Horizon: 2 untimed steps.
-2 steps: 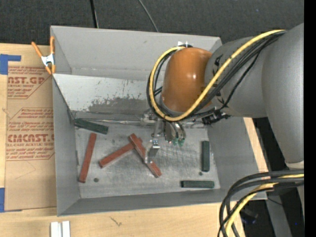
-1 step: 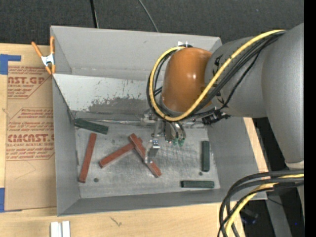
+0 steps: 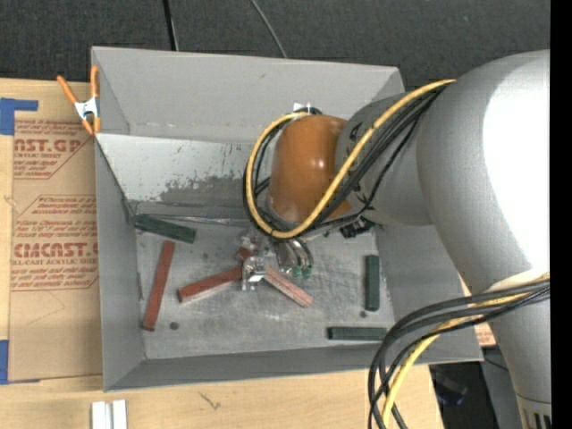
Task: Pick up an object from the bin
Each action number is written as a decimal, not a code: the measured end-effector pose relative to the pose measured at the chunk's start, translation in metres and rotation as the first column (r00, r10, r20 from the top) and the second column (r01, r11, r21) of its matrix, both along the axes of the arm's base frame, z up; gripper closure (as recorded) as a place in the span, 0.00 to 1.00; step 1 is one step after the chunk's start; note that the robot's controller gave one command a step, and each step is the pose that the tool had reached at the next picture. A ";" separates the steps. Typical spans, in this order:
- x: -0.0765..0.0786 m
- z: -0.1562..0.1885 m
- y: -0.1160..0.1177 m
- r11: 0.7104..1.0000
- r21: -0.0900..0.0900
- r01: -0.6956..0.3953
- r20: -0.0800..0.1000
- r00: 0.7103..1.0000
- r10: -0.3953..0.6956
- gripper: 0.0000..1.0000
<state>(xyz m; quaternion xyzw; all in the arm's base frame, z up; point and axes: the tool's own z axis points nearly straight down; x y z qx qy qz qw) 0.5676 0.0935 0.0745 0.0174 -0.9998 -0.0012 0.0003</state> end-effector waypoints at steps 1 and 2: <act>0.000 0.000 0.000 1.000 0.000 0.000 0.000 1.000 0.000 1.00; -0.005 0.167 -0.017 0.998 -0.001 0.065 0.007 0.998 -0.065 1.00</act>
Offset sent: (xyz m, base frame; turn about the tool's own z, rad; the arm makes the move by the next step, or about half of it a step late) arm -0.0058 -0.0183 0.1658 0.0674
